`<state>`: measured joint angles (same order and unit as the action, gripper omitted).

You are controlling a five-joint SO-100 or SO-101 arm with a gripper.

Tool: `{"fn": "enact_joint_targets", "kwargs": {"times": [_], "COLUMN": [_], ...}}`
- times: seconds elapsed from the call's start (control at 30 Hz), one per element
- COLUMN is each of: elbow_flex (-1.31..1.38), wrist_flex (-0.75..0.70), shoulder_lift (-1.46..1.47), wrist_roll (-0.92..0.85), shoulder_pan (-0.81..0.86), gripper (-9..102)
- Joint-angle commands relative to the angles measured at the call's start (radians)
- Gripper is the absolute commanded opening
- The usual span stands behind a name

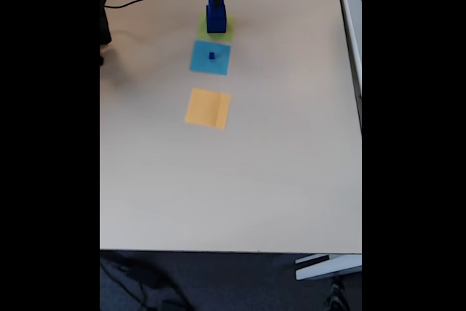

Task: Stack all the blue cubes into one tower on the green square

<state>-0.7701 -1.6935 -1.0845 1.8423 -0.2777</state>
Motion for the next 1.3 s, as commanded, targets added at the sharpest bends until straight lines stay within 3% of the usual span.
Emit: {"fn": "enact_joint_targets", "kwargs": {"times": [0.0, 0.73, 1.1, 1.27], "elbow_flex": [0.041, -0.035, -0.095, -0.097], "wrist_flex": [0.006, 0.087, 0.184, 0.201], "shoulder_lift": [-0.028, -0.322, -0.413, -0.360], "wrist_roll": [0.005, -0.140, -0.431, -0.472], "shoulder_pan": [-0.009, 0.014, 0.225, 0.308], "gripper": [27, 32, 31, 31]}}
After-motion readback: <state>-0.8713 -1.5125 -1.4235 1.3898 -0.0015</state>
